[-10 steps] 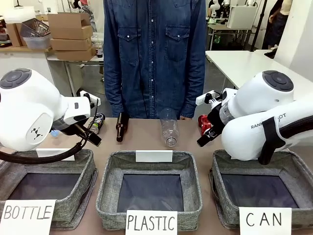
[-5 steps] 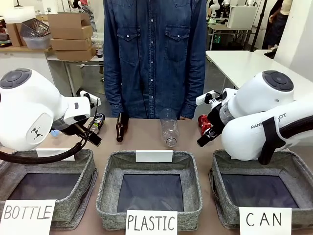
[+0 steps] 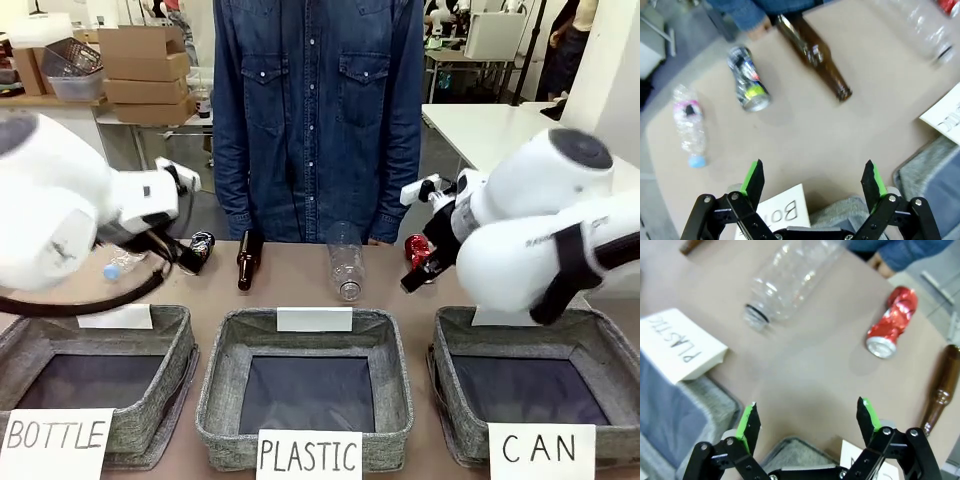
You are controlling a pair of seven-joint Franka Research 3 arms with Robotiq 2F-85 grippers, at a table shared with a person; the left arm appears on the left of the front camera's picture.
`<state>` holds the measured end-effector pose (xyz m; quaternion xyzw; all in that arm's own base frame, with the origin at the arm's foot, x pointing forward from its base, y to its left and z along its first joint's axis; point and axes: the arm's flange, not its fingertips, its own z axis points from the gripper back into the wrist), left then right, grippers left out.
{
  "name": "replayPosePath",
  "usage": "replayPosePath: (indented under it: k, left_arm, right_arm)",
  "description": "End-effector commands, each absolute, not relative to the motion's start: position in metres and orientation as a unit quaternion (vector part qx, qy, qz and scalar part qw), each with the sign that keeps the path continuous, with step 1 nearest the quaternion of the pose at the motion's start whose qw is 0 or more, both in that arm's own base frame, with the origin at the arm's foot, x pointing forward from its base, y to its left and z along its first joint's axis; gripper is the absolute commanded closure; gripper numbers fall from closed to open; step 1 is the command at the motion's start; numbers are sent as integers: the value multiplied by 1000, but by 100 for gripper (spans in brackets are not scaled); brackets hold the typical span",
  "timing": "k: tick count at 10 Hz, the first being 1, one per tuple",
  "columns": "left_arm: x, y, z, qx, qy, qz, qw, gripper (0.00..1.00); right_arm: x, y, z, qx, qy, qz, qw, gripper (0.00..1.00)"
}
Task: Sort the can waste into the basket.
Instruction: Pick up the can waste from the table and place it in the right Fabric basket.
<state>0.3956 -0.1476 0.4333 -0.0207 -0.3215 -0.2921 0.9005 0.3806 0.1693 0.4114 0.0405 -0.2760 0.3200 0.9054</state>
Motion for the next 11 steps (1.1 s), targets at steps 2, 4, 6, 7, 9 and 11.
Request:
replayPosePath:
  k: [2, 4, 6, 7, 9, 11]
  left_arm:
    - [296, -79, 530, -34, -391, -304, 868, 0]
    - [356, -115, 531, -23, -376, -296, 878, 0]
    - [324, -92, 574, -34, -401, -282, 871, 0]
    - [332, -104, 559, -171, -300, -354, 869, 0]
    - [354, -81, 553, -343, -198, -346, 851, 0]
    - [378, -36, 536, -498, -147, -261, 814, 0]
  right_arm:
    - [295, 119, 512, 52, -316, 298, 899, 0]
    - [294, 113, 506, -47, -349, 265, 898, 0]
    - [310, 120, 552, 10, -348, 299, 889, 0]
    - [316, 111, 549, 54, -349, 300, 886, 0]
    - [319, 64, 557, 292, -343, 200, 870, 0]
    - [319, 20, 550, 495, -217, 75, 838, 0]
